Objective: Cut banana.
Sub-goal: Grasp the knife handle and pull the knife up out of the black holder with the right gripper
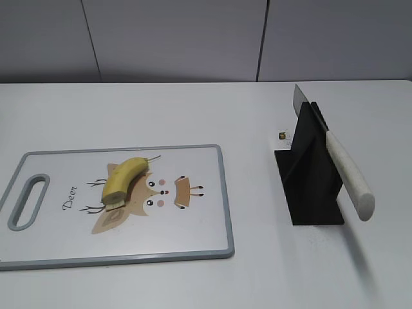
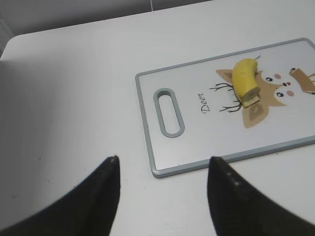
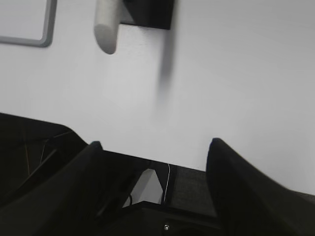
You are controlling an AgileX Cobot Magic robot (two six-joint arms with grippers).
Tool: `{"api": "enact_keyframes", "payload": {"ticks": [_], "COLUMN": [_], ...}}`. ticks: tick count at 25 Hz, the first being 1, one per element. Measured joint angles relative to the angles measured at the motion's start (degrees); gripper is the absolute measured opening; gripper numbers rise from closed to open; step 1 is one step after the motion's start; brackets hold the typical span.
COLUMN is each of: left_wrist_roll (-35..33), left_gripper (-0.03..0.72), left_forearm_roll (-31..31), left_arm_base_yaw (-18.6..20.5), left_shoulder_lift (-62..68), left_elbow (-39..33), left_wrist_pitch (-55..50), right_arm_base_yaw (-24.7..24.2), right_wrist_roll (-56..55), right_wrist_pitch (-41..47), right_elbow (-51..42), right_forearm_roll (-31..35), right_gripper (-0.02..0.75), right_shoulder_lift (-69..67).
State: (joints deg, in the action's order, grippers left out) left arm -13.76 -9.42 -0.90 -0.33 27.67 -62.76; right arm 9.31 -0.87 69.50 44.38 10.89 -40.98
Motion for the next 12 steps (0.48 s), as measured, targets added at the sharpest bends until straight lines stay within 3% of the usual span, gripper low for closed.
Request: {"api": "enact_keyframes", "payload": {"ticks": [6, 12], "left_wrist_roll": [0.0, 0.0], "left_gripper": [0.551, 0.551], "left_forearm_roll": [0.0, 0.0], "left_arm_base_yaw": [0.0, 0.0], "left_shoulder_lift": [0.0, 0.0], "left_elbow": [-0.02, -0.02], "left_wrist_pitch": [0.0, 0.0], "right_arm_base_yaw": [10.86, 13.2], "right_wrist_roll": [-4.08, -5.98], "right_wrist_pitch": [0.05, 0.1], "right_elbow": [4.36, 9.81], "right_forearm_roll": [-0.74, -1.13], "right_gripper": [0.489, 0.489], "right_shoulder_lift": [-7.24, -14.63]}}
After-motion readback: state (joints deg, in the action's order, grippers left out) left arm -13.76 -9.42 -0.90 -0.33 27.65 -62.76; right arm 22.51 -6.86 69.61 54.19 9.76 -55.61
